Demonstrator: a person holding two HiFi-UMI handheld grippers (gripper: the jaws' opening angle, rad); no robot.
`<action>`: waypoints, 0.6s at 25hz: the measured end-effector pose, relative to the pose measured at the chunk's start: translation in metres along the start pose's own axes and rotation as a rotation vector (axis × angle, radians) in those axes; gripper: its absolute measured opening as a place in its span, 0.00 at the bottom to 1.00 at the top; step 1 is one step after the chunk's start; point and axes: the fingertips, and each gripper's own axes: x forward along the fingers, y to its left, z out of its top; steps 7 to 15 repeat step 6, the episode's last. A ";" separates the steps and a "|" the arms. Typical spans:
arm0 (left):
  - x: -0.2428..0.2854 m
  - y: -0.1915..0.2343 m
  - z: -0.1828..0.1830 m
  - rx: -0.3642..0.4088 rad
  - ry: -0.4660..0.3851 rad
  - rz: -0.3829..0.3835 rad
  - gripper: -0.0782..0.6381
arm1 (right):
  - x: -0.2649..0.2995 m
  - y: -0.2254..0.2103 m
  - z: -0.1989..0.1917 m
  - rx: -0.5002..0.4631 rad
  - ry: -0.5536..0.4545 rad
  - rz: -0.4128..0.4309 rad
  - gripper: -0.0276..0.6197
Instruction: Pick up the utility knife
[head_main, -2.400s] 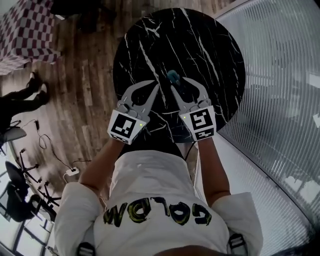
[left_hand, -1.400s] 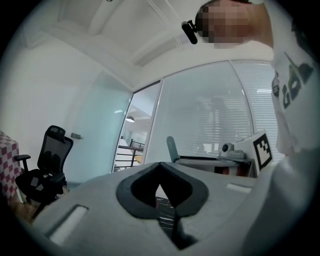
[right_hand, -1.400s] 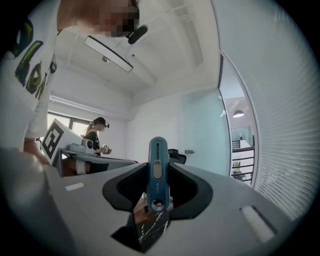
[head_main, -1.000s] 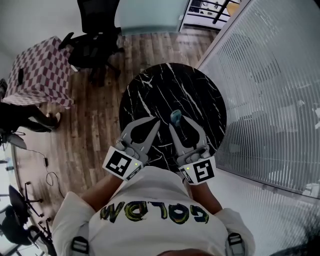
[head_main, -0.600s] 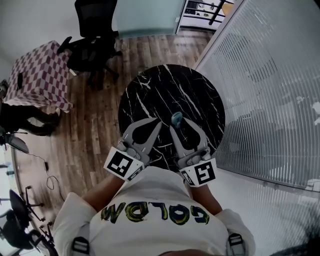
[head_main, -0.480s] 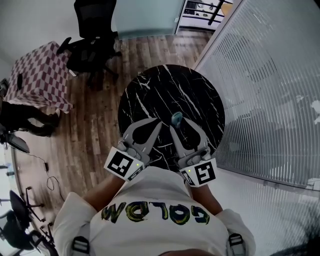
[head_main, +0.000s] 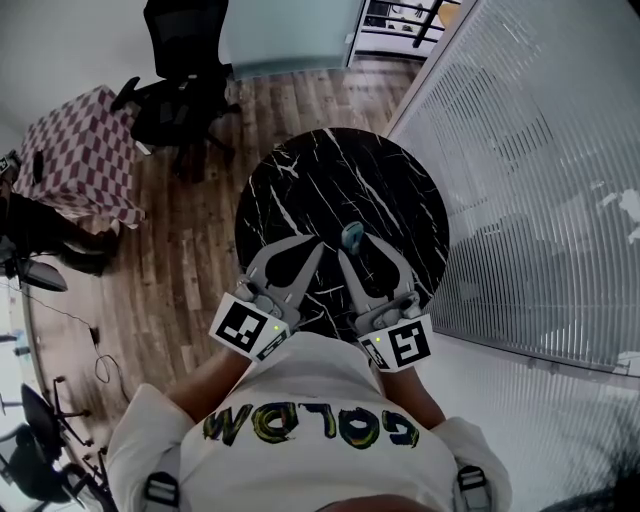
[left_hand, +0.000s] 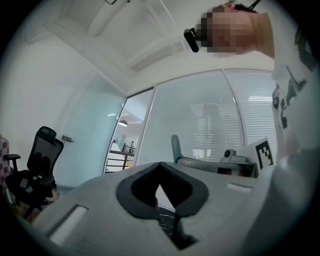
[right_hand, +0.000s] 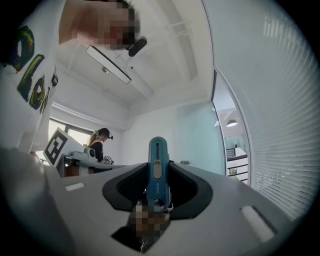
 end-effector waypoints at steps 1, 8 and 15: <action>0.000 0.000 -0.002 -0.001 0.001 0.000 0.11 | 0.000 0.000 -0.001 0.000 0.001 -0.001 0.24; -0.005 0.002 -0.004 -0.009 0.001 0.003 0.11 | 0.000 0.002 -0.004 -0.002 0.004 -0.008 0.24; -0.005 0.002 -0.004 -0.009 0.001 0.003 0.11 | 0.000 0.002 -0.004 -0.002 0.004 -0.008 0.24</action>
